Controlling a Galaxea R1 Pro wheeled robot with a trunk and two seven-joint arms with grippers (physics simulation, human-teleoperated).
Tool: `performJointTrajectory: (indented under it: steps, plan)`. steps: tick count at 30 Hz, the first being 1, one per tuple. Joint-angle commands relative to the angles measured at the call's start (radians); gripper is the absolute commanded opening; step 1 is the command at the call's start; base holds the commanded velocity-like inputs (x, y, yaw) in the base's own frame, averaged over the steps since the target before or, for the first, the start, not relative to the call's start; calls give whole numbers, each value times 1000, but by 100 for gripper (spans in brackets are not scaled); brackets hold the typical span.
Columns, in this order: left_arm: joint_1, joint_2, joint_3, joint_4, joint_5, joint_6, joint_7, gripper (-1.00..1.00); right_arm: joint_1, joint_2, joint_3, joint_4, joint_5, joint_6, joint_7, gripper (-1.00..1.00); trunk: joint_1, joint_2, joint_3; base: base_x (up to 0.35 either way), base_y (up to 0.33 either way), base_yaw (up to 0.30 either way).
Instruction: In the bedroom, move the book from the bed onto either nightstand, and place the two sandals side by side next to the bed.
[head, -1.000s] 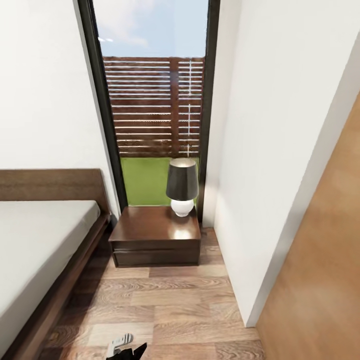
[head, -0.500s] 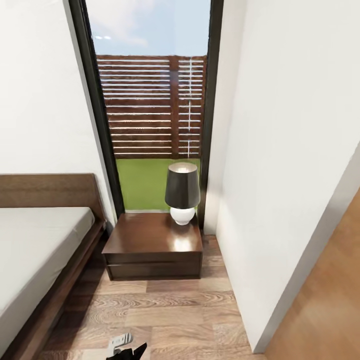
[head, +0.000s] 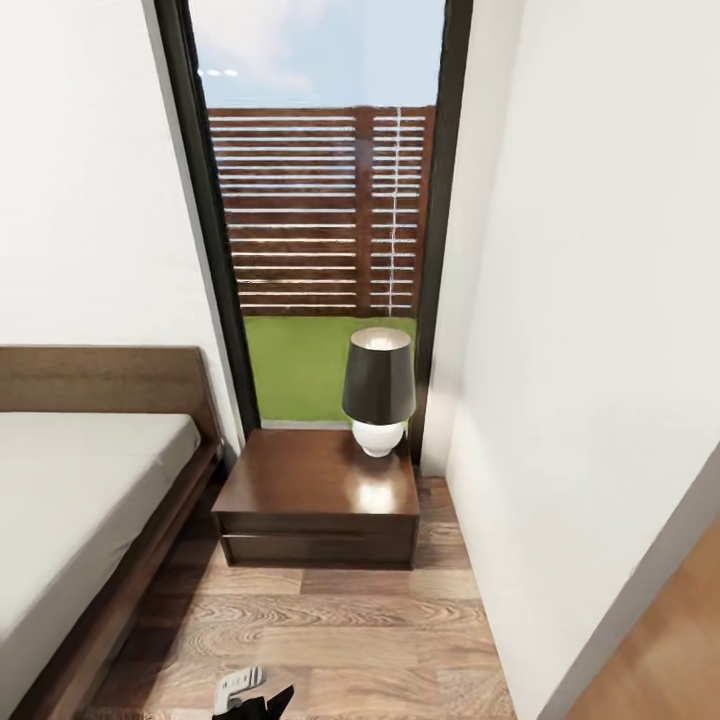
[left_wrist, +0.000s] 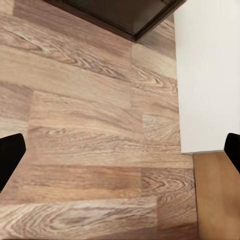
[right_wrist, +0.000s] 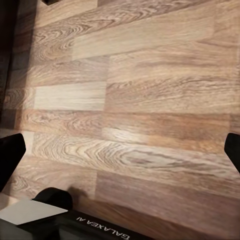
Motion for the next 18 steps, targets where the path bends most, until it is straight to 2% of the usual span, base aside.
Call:
performJointTrajectory:
  steps: [1, 10, 14, 18]
  plan:
    - [-1, 0, 8, 2, -2, -1, -5, 100, -1, -1, 6, 1, -5, -5, 1, 100, 0, 0, -2, 2, 0, 228]
    - [-1, 0, 8, 2, -2, -1, -5, 100, -1, -1, 6, 1, -5, -5, 1, 100, 0, 0, -8, 9, 0, 248]
    - [-1, 0, 8, 2, -2, -1, -5, 100, -1, -1, 6, 1, -5, -5, 1, 100, 0, 0, -9, 203, 0, 178]
    - [-1, 0, 8, 2, -2, -1, -5, 100, -1, -1, 6, 1, -5, -5, 1, 100, 0, 0, -9, 308, 0, 33]
